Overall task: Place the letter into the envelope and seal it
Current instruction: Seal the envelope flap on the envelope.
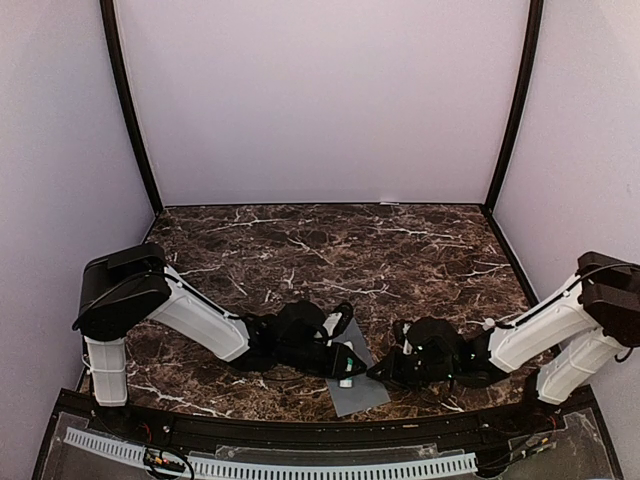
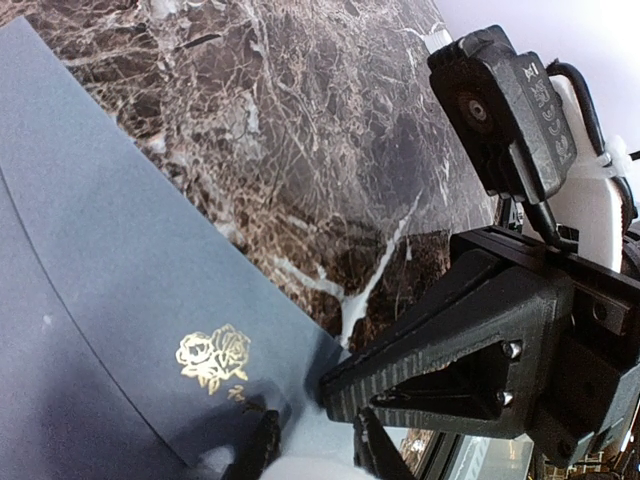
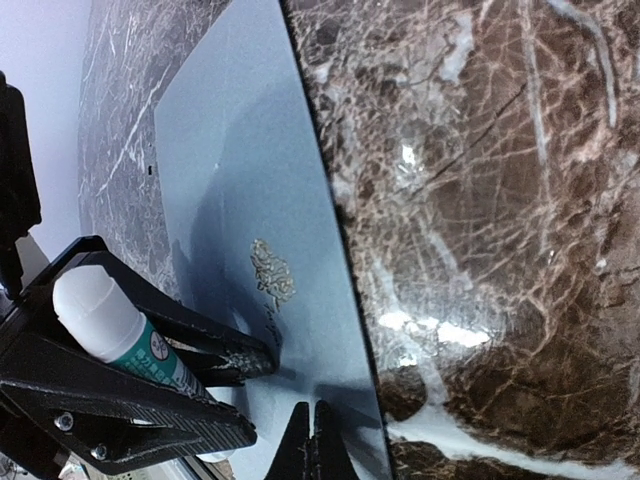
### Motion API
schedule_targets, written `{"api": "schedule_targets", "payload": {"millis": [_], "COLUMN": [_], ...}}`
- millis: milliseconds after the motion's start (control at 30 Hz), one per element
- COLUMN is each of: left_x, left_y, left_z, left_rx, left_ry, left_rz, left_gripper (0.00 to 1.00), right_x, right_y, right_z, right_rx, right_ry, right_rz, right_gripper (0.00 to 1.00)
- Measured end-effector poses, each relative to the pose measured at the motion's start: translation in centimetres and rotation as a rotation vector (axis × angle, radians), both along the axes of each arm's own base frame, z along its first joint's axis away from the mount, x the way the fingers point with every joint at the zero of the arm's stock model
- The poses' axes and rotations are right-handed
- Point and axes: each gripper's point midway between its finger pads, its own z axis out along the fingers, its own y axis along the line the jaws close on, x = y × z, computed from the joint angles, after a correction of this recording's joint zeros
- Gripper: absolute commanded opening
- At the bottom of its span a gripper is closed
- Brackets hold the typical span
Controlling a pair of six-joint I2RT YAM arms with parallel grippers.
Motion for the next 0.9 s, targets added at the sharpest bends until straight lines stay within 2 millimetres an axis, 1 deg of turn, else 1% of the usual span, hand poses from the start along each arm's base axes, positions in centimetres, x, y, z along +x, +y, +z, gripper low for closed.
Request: {"api": "schedule_targets", "payload": {"millis": [200, 333, 400, 467, 567, 633, 700, 767, 833, 900], "left_x": [0.1, 0.9, 1.6, 2.2, 3.2, 3.4, 3.3, 2.9, 2.2, 0.9], "left_y": [0.1, 0.6, 1.3, 1.8, 2.5, 2.7, 2.8, 3.1, 3.4, 3.6], "left_z": [0.0, 0.2, 0.6, 1.5, 5.0, 8.1, 11.2, 13.7, 15.6, 17.3], "left_rx": [0.002, 0.012, 0.03, 0.038, 0.014, -0.026, -0.072, -0.114, -0.144, -0.176], "left_ry": [-0.004, -0.012, -0.024, -0.044, -0.104, -0.152, -0.195, -0.232, -0.258, -0.285], "left_rz": [0.006, 0.025, 0.039, 0.048, 0.065, 0.066, 0.057, 0.038, 0.006, -0.047], "left_gripper": [0.0, 0.0, 0.0, 0.0, 0.0, 0.0, 0.0, 0.0, 0.0, 0.0], "right_x": [0.3, 0.2, 0.0, -0.2, -0.2, -0.2, -0.2, -0.4, -0.7, -1.2], "right_y": [0.0, -0.5, -1.1, -1.6, -1.9, -2.0, -2.1, -2.4, -2.6, -2.7], "right_z": [0.0, 0.2, 0.3, 0.9, 3.3, 5.7, 8.4, 10.6, 12.5, 14.6], "right_rx": [-0.005, -0.025, -0.045, -0.052, -0.017, 0.033, 0.093, 0.139, 0.184, 0.228], "right_ry": [-0.004, -0.009, -0.012, -0.022, -0.067, -0.115, -0.178, -0.232, -0.273, -0.32], "right_rz": [-0.008, -0.006, 0.0, 0.009, 0.022, 0.03, 0.046, 0.065, 0.087, 0.122], "right_gripper": [0.0, 0.0, 0.0, 0.0, 0.01, 0.07, 0.16, 0.25, 0.33, 0.42]}}
